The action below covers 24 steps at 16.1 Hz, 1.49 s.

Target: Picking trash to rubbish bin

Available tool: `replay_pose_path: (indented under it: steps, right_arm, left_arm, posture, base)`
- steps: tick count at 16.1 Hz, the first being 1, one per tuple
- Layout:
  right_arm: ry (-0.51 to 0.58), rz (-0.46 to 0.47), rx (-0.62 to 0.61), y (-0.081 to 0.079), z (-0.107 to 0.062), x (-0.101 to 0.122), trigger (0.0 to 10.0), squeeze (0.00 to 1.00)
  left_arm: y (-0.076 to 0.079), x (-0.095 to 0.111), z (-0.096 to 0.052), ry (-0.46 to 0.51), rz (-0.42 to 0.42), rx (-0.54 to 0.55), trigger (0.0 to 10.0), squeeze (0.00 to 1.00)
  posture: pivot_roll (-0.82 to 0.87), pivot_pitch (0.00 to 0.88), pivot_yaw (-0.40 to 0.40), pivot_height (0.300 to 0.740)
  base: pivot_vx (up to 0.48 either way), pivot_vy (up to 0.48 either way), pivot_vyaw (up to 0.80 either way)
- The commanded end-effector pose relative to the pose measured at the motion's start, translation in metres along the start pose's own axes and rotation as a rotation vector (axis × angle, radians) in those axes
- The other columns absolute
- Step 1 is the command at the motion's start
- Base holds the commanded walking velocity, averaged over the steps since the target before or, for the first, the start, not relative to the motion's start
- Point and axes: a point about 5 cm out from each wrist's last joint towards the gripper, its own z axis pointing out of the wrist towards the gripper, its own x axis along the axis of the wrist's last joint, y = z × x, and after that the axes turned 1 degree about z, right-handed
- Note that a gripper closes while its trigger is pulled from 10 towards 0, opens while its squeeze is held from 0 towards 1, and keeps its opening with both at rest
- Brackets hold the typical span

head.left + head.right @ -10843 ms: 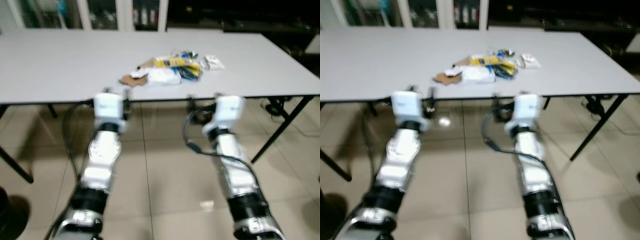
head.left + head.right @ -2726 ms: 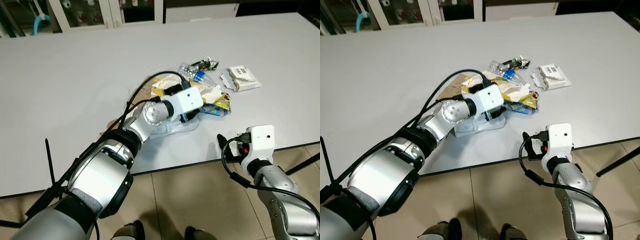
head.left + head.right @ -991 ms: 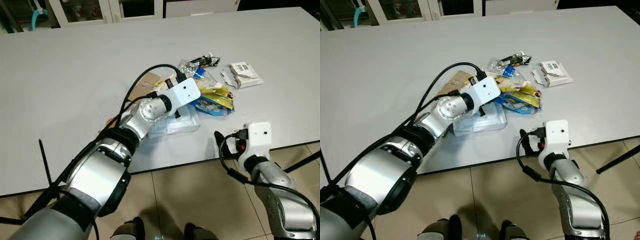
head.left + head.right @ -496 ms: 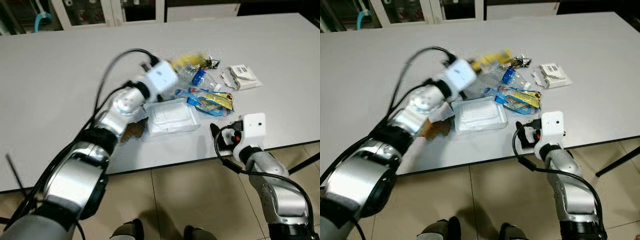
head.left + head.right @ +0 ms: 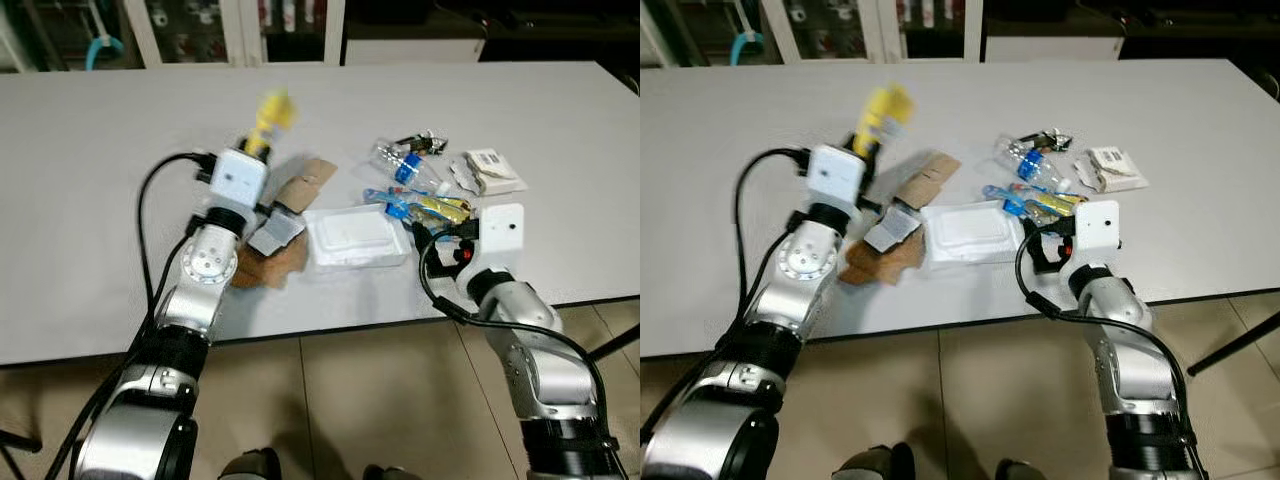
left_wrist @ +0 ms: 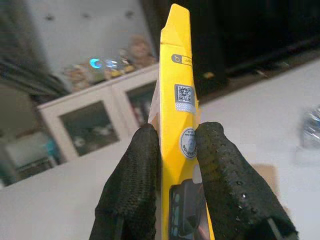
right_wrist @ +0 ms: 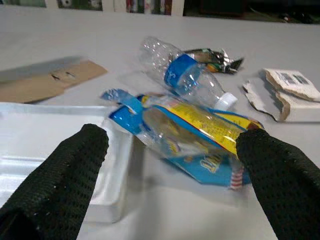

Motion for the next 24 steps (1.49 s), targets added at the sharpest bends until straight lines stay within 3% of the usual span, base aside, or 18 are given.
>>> replay_pose_path:
  steps: [1,3,4,5,10,11,12,20,22,23,24]
  right_arm:
    - [0.037,0.015,-0.013,0.003,0.001,0.005,10.0,0.0]
    - [0.059,0.03,-0.009,0.001,0.002,0.008,10.0,0.0]
    - [0.066,0.028,-0.009,0.001,0.003,0.008,10.0,0.0]
    - [0.08,0.037,-0.008,0.0,0.004,0.01,10.0,0.0]
    - [0.112,0.05,-0.007,-0.005,0.007,0.013,10.0,0.0]
    - [0.113,0.053,0.002,-0.008,0.008,0.013,10.0,0.0]
    - [0.118,0.064,0.004,-0.009,0.009,0.013,10.0,0.0]
    - [0.115,0.067,0.0,-0.008,0.009,0.01,10.0,0.0]
    - [0.113,0.069,-0.004,-0.007,0.009,0.009,10.0,0.0]
    - [0.112,0.071,-0.005,-0.007,0.009,0.009,10.0,0.0]
    - [0.106,0.069,-0.005,-0.007,0.009,0.008,10.0,0.0]
  left_arm:
    - [-0.005,0.006,0.0,0.028,-0.004,0.065,10.0,0.0]
    - [-0.011,0.018,0.001,0.084,0.01,0.118,10.0,0.0]
    - [-0.015,0.023,0.002,0.099,0.011,0.137,3.6,0.0]
    - [-0.018,0.028,0.004,0.118,0.008,0.143,0.0,0.0]
    - [0.003,0.027,-0.008,0.087,-0.054,0.119,0.0,0.0]
    - [0.011,0.027,-0.012,0.078,-0.076,0.111,0.7,0.0]
    - [0.015,0.026,-0.014,0.064,-0.073,0.106,10.0,0.0]
    - [0.019,0.021,-0.015,0.002,-0.048,0.076,10.0,0.0]
    - [0.018,0.02,-0.015,-0.006,0.01,0.064,10.0,0.0]
    - [0.018,0.019,-0.016,0.001,0.056,0.045,10.0,0.12]
    - [0.016,0.017,-0.019,-0.01,0.04,0.041,10.0,1.0]
  posture:
    - [-0.05,0.049,-0.025,0.74]
    - [-0.05,0.046,-0.027,0.74]
    - [-0.05,0.047,-0.026,0.74]
    - [-0.05,0.046,-0.025,0.74]
    - [-0.05,0.042,-0.024,0.74]
    - [-0.05,0.039,-0.028,0.74]
    - [-0.05,0.042,-0.029,0.74]
    - [-0.05,0.041,-0.02,0.74]
    - [-0.05,0.041,-0.019,0.74]
    - [-0.05,0.041,-0.019,0.74]
    - [-0.04,0.041,-0.019,0.74]
  base:
    - [0.0,0.0,0.0]
    - [0.0,0.0,0.0]
    - [0.0,0.0,0.0]
    - [0.0,0.0,0.0]
    - [0.0,0.0,0.0]
    - [0.0,0.0,0.0]
    - [0.0,0.0,0.0]
    - [0.0,0.0,0.0]
    - [0.0,0.0,0.0]
    - [0.0,0.0,0.0]
    - [0.0,0.0,0.0]
